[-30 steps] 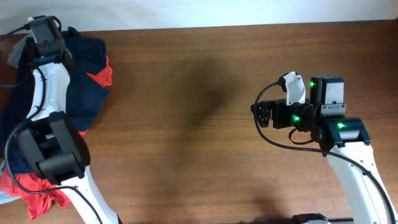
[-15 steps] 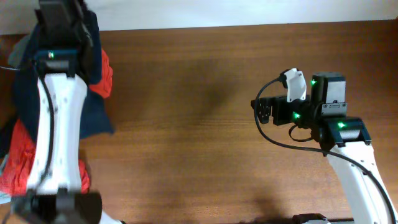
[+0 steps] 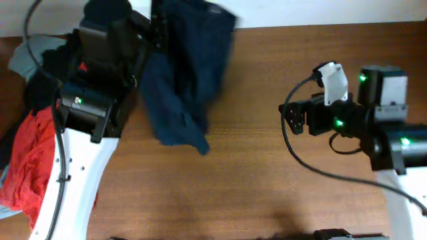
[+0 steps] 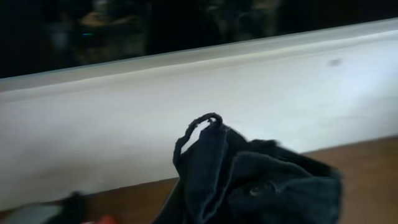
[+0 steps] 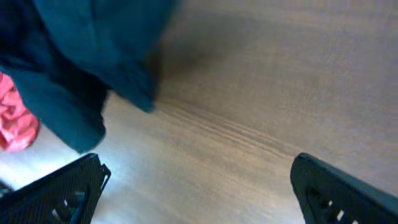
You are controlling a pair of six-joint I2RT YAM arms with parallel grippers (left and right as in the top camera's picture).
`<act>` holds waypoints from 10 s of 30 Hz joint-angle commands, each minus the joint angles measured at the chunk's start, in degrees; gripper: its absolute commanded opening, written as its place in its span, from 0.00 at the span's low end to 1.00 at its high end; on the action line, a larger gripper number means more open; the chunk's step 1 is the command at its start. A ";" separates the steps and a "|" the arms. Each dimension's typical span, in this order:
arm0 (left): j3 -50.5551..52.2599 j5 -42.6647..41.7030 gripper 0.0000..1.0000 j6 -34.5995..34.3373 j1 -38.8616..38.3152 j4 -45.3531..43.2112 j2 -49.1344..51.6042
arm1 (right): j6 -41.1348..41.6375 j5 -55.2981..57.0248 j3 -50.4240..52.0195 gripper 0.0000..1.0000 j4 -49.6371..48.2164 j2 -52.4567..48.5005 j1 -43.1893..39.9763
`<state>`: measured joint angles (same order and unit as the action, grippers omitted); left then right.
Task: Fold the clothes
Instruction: 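Lift the navy shorts with the left gripper and pull them rightward, then grasp the hanging edge of the shorts with the right gripper, then stretch the shorts between both grippers, moving the right gripper rightward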
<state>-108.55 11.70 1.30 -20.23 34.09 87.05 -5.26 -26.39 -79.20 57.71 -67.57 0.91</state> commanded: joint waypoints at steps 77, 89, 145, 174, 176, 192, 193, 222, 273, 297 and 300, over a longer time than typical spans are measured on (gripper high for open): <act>-1.07 -19.58 0.01 1.62 -1.11 5.38 -5.42 | 28.22 -14.38 -1.05 0.60 -16.79 -30.29 2.64; -1.07 -19.43 0.01 1.81 -1.11 4.48 -5.42 | 25.33 -13.40 -1.07 0.44 -15.98 -30.25 2.08; -1.07 -19.47 0.01 2.67 -1.16 6.29 -3.48 | 22.25 -0.72 -7.26 0.69 -11.30 -29.35 6.01; -1.05 -16.39 0.01 3.56 -1.09 5.60 -3.41 | 22.01 0.37 -6.62 0.75 -15.52 -30.18 7.52; -1.05 -16.39 0.01 3.58 -1.09 5.62 -3.41 | 21.99 2.93 -7.78 0.75 -14.43 -30.18 7.15; -1.05 -16.44 0.01 3.52 -1.11 4.48 -3.41 | 21.62 9.16 -9.09 0.75 -9.94 -30.69 8.57; -1.05 -16.46 0.01 3.52 -1.11 4.26 -3.41 | 21.62 9.14 -9.09 0.75 -9.94 -31.06 8.94; -1.05 -2.23 0.01 3.54 -1.09 5.81 -3.19 | 19.34 5.16 -12.15 0.04 -5.88 -31.39 1.60; -1.01 27.10 0.01 1.73 -2.93 16.90 3.50 | 9.01 27.52 -50.10 0.11 37.35 -28.55 -2.73; -1.01 27.54 0.00 -2.14 2.86 8.15 21.31 | 15.21 25.53 -41.62 0.10 20.83 -46.62 -3.63; -1.01 27.54 0.01 -2.14 2.89 8.15 21.31 | 15.21 25.55 -41.66 0.11 20.76 -46.58 -3.63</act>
<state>-108.66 30.68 0.12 -21.12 42.59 109.01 9.10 -6.33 -120.31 78.02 -115.13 -0.71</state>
